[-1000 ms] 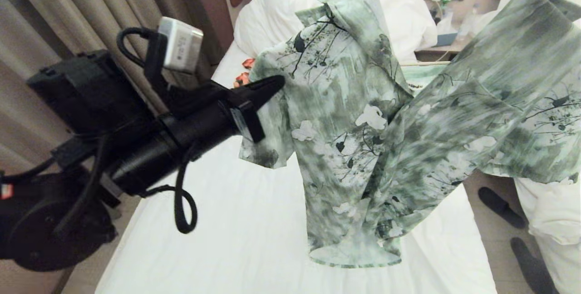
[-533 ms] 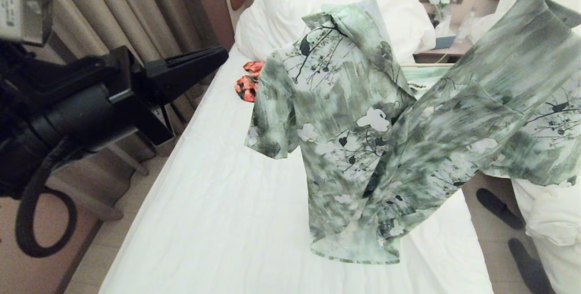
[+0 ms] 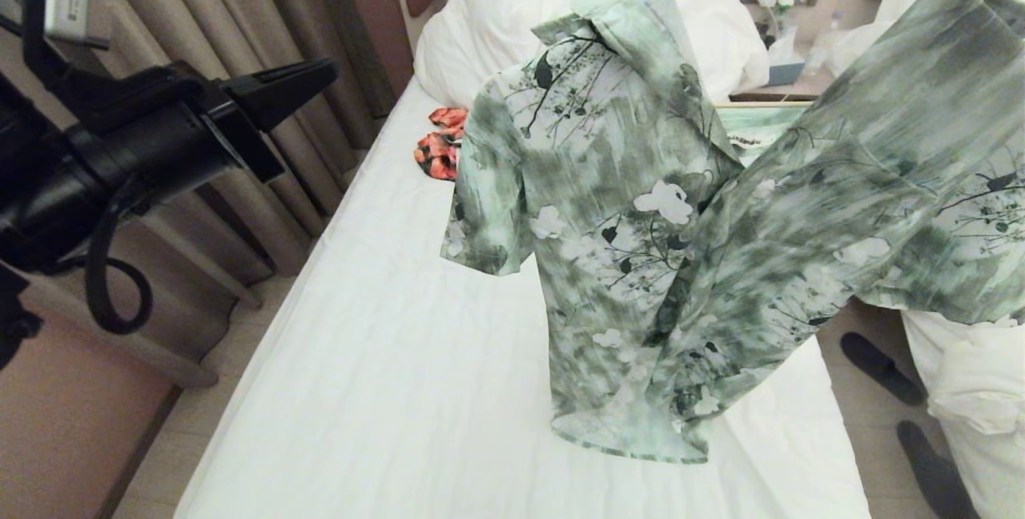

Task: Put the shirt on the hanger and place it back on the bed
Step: Take the clothes hanger out of the clothes

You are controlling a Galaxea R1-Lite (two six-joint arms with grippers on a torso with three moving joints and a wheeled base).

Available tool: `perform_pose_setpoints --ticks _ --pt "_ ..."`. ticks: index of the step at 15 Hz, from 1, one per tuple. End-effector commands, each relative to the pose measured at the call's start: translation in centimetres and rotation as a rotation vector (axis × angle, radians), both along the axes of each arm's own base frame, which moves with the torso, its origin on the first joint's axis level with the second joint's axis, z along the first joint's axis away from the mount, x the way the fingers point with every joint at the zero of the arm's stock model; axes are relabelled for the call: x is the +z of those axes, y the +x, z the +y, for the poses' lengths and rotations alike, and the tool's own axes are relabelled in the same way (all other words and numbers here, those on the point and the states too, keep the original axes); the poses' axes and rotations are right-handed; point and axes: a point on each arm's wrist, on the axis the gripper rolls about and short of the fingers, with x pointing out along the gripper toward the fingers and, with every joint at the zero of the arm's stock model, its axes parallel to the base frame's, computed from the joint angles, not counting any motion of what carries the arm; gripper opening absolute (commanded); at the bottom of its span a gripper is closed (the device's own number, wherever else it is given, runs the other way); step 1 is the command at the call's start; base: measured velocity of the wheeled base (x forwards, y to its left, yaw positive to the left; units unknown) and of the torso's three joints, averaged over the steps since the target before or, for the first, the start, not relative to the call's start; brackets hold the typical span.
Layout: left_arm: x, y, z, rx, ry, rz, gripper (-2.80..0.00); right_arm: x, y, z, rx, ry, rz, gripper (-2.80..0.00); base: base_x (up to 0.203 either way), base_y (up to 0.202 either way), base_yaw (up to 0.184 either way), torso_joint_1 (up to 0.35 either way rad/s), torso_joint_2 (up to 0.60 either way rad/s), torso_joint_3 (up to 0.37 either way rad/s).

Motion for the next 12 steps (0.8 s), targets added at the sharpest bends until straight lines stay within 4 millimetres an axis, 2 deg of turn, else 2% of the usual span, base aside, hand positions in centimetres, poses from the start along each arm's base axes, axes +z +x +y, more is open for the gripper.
perform_pose_setpoints --ticks 1,12 --pt "-0.18 1.26 0.62 0.028 0.002 0.010 -2.80 -0.05 0.08 0.06 0.002 -0.001 0.002 -2.80 0.000 0.000 0.000 0.000 0.00 0.000" --pt "0.15 0.93 0.63 0.026 -0.003 -0.004 -2.80 -0.04 0.12 0.08 0.002 -0.001 0.002 -2.80 0.000 0.000 0.000 0.000 0.00 0.000"
